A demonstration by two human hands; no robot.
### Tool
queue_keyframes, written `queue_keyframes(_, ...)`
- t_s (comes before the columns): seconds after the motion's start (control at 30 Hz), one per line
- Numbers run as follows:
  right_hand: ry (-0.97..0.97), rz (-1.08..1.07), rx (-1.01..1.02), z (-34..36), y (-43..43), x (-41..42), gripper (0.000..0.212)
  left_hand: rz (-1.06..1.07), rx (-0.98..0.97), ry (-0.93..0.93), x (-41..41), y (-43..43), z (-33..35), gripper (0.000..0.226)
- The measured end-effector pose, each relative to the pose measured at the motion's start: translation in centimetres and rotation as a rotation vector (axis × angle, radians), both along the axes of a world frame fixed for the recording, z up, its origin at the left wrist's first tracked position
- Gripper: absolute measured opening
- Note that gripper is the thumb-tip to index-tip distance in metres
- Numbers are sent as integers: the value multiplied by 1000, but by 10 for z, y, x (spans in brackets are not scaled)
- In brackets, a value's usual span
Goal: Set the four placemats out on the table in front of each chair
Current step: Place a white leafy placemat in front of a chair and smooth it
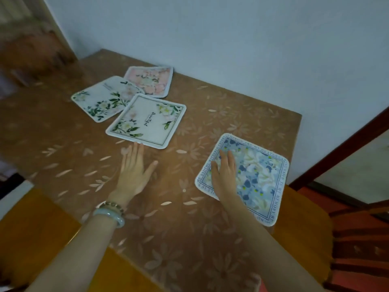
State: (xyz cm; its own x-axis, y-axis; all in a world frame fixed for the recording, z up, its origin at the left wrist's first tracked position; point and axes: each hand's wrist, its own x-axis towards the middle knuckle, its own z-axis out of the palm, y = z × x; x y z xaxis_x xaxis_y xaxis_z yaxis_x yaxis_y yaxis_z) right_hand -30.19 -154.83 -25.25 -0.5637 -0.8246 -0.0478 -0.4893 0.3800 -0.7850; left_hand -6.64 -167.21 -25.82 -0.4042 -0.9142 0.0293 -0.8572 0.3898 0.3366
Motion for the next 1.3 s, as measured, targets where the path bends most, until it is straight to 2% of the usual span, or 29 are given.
queue_keyframes(0.13,-19,47,-77,5,-44,23,46,44,3,9,34,-39,9,84)
queue_keyframes(0.4,-135,-12,-73,5,-140,50,49,87,20,4,71,-134,-2,84)
queue_keyframes(0.5,-170,-68,-74,-3,-172,51,50,120,46,33,75,-167,-11,82)
queue_keyframes(0.6,-311,-189,-41,-16,-202,49,56,126,64,59,77,-198,-22,84)
queue_keyframes(0.7,-393,-237,-22,-38,-228,43,39,189,94,135,82,-229,-35,83)
queue_keyframes(0.77,-428,-245,12,-51,-239,43,35,227,122,160,87,-247,-47,81)
queue_keyframes(0.9,-430,-209,-13,-76,-247,45,16,290,212,82,90,-273,-72,69)
queue_keyframes(0.97,-457,-185,17,-88,-250,43,17,303,216,54,86,-280,-81,59)
queue_keyframes(1.07,-599,-194,62,-100,-257,42,15,279,250,128,80,-286,-90,49)
queue_keyframes(1.2,-925,-215,-59,-100,-264,46,27,334,270,262,77,-291,-93,43)
queue_keyframes(1.3,-1015,-256,-96,-96,-268,45,24,459,282,368,77,-296,-94,45)
